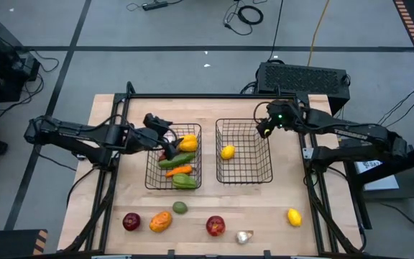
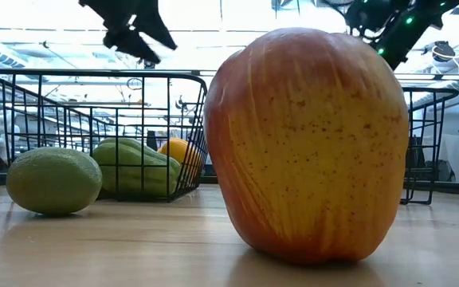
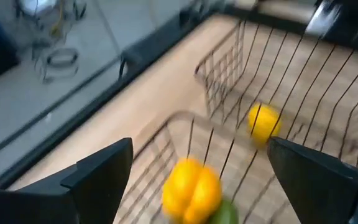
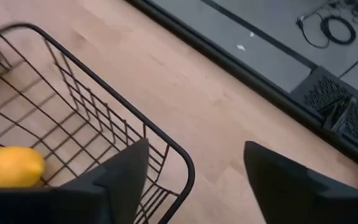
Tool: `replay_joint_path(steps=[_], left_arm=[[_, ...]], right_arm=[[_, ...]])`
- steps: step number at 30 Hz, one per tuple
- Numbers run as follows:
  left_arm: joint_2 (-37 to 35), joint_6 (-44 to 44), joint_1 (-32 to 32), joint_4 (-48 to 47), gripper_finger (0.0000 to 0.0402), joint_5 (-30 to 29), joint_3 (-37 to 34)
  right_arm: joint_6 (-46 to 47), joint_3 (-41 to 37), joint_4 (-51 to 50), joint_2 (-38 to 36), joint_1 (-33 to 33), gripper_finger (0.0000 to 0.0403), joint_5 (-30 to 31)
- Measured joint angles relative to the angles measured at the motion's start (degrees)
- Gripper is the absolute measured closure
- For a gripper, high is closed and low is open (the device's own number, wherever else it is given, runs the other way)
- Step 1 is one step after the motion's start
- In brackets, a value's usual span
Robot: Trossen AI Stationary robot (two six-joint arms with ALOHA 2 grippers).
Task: Sort produce into baskets
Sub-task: Adjust the black wire baskets
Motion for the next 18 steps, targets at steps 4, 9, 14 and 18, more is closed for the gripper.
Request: replay_joint_path(steps=[4,9,14,18], left_arm=[[0.00,-6.67,-1.01,-14.99,0.0024,-0.07,3.70],[0.00,-18.63,-3.21,-34.19,0.0026,2.43,6.16],[0.02,-29.81,-5.71,-48.07,0.0056,7.96,6.32],[0.02,-35.53,-7.80,-52.33,0.0086,11.25,6.32]], right_arm=[[0.15,0.00,-0.75,-4.22,2.05,0.0114,-0.25],[0.22,0.00,-0.04,-8.42,6.47,0.0094,-3.22],[1.18,0.00,0.46,-10.34,12.22,0.0097,-4.11],[1.07,0.00,2.10,-10.36,16.28,0.0102,-4.11]])
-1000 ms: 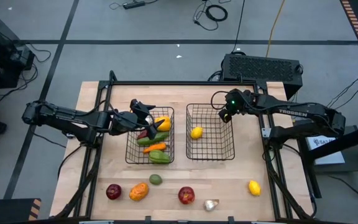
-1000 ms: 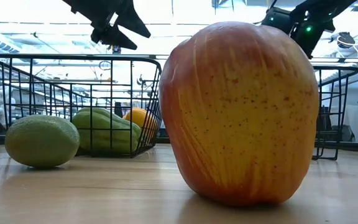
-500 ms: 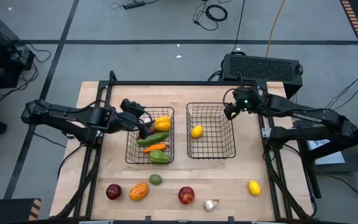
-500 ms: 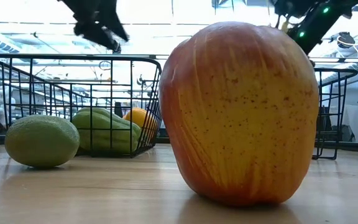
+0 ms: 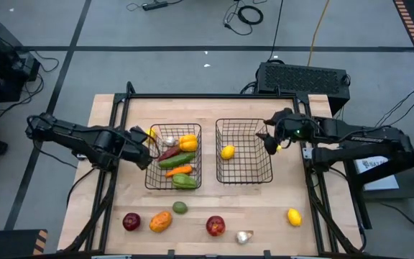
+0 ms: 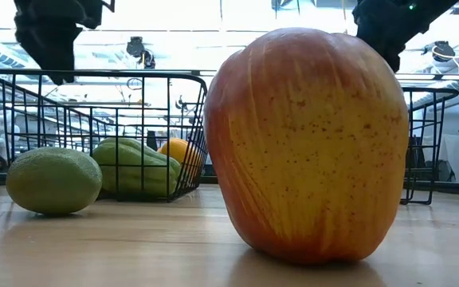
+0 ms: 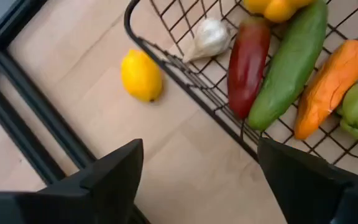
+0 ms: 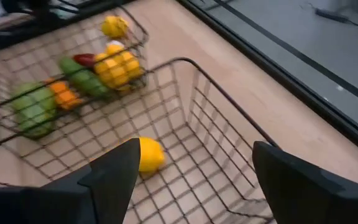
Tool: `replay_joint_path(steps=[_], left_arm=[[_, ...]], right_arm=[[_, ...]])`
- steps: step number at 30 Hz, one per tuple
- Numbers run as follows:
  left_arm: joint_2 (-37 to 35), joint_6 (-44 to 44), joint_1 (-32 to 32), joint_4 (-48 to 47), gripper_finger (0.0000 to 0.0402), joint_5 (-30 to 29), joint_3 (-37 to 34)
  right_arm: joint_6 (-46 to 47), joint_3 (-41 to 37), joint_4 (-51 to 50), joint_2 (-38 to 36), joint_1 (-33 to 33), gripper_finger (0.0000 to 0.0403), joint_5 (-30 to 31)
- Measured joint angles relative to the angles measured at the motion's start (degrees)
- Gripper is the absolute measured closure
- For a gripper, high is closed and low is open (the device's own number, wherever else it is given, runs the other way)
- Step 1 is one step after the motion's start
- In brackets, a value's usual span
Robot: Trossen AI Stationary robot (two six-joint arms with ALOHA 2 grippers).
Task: Sort produce into baskets
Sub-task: Adjust the black wire baskets
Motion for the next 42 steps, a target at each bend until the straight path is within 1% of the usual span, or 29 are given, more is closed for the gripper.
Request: replay_joint_path(steps=[5,9,12,17,22,30,34,42], left_arm=[[0.02,-3.27,-1.94,0.41,0.0111,0.00,0.00],[0.04,-9.97,-2.99,0.30,0.0116,0.07,-1.63],[0.09,-11.98,-4.38,0.28,0.0117,0.09,-3.33],[0.08,-11.63,-6.74,0.96,0.0117,1.06,-5.93],[0.07,-10.79,-8.67,6.17,0.0117,1.84,-7.73],[0.02,-11.89,-8.65,6.88,0.0117,-0.06,-10.07],[0.04,-10.21,-8.65,9.84,0.0117,-1.49,-10.14],[0.09,-9.31,-8.65,11.10,0.0117,-1.57,-10.21]], right_arm=[[-1.04,0.00,2.02,0.42,2.91,0.0105,0.01],[-1.14,0.00,2.21,0.47,3.99,0.0106,0.01],[-1.24,0.00,2.22,0.47,4.71,0.0106,0.02],[-1.29,0.00,2.20,0.47,5.65,0.0106,0.03],[-1.27,0.00,2.20,0.47,6.32,0.0106,0.03],[-1.05,0.00,2.37,0.47,6.32,0.0106,0.03],[-1.05,0.00,2.39,0.47,6.32,0.0106,0.03],[-1.05,0.00,2.37,0.49,6.28,0.0106,0.05]])
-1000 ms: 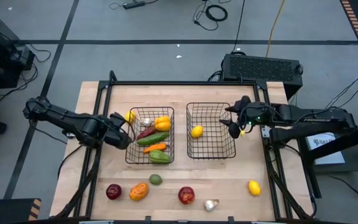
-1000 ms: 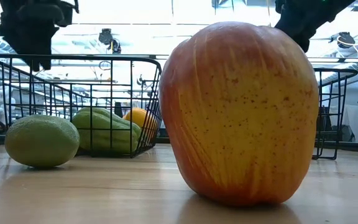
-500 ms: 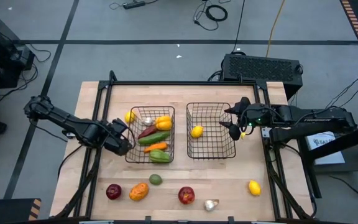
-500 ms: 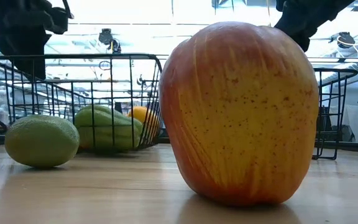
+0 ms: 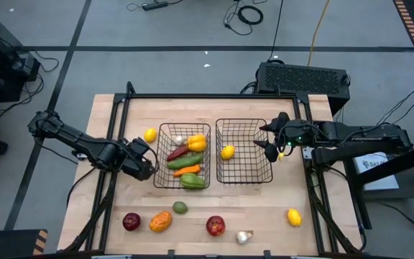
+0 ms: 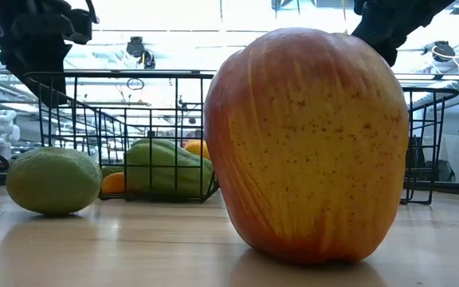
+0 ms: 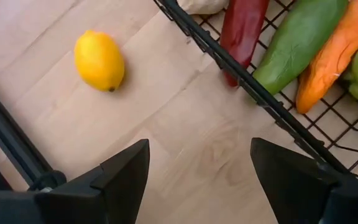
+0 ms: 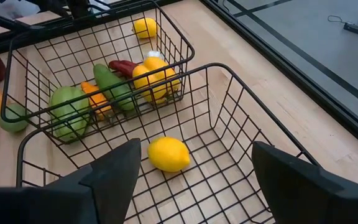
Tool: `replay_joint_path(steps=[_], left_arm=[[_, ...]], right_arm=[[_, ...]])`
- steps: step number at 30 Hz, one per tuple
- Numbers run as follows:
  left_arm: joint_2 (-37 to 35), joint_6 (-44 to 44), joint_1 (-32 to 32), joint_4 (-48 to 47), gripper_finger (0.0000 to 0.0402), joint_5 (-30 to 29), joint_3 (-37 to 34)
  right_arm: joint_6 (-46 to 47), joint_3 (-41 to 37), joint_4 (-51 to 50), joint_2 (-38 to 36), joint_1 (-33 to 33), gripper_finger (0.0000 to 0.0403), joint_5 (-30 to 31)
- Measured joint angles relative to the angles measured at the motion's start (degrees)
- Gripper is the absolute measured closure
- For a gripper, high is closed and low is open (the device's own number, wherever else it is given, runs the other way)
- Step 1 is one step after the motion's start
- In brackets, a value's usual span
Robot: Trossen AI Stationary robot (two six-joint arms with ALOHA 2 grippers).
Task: Sort produce into baskets
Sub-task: Adjust the black wire baskets
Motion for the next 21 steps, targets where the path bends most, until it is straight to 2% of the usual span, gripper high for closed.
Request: replay_joint_path(steps=[4,8,12,17,21], left_arm=[[0.00,0.05,-0.67,1.15,0.0117,1.83,0.00],[0.37,1.36,-3.79,7.51,0.0117,4.42,-0.34],[1.88,-0.32,-8.88,9.84,0.0117,5.36,-0.42],[4.28,-6.39,-16.89,10.80,0.0117,5.93,-0.42],[7.92,-9.05,-22.22,16.99,0.0117,3.77,-0.42]], right_arm=[[0.00,0.00,0.00,0.00,0.00,0.0106,-0.06],[0.00,0.00,-0.05,0.00,0.00,0.0106,-0.17],[-0.04,0.00,-0.11,0.00,0.00,0.0106,-0.24],[-0.18,0.00,-0.25,0.00,0.00,0.0106,-0.46],[-0.20,0.00,-0.37,0.00,0.00,0.0106,-0.46]])
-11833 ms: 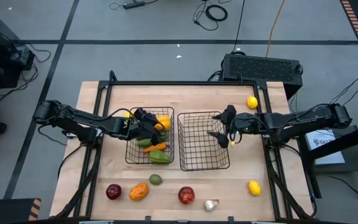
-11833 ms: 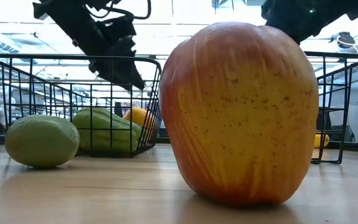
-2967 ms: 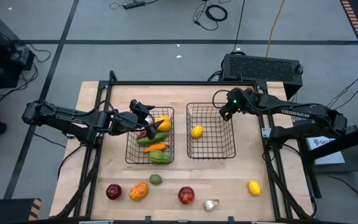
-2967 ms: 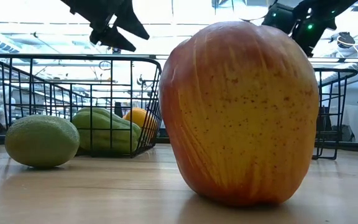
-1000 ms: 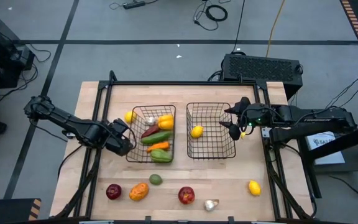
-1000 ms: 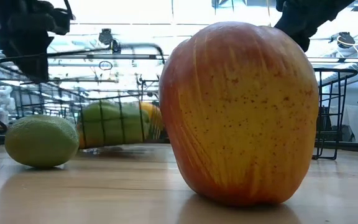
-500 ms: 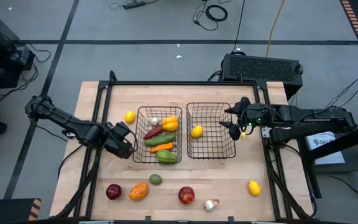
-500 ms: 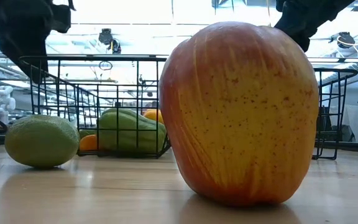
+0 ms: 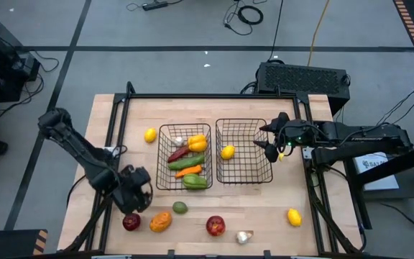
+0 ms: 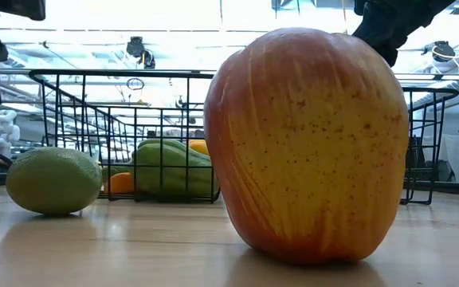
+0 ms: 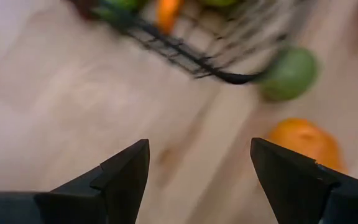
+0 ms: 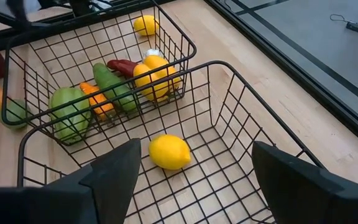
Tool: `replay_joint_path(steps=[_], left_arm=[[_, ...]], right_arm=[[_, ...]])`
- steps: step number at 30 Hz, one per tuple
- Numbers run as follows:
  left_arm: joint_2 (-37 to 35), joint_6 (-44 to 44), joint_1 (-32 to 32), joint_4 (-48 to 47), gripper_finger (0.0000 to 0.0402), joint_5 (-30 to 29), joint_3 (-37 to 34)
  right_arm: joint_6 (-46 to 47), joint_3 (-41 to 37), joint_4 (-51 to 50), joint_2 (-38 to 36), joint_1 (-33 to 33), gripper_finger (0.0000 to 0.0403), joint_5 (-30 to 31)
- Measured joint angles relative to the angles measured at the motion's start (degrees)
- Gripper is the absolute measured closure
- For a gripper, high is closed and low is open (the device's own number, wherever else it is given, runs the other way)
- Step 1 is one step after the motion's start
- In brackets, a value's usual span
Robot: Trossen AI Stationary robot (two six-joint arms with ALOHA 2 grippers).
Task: Sort produce into baskets
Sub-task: Adjust the black wire baskets
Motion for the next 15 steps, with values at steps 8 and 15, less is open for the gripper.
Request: replay_joint_path(steps=[8,15], left_arm=[[9.23,-0.95,-2.33,3.96,0.0117,-8.20,0.00],[10.72,0.42,-0.38,2.07,0.0117,-14.65,0.00]], right_arm=[[0.03,0.00,0.25,0.00,-0.02,0.0106,0.00],[0.70,0.00,0.41,0.00,-0.02,0.0106,0.02]])
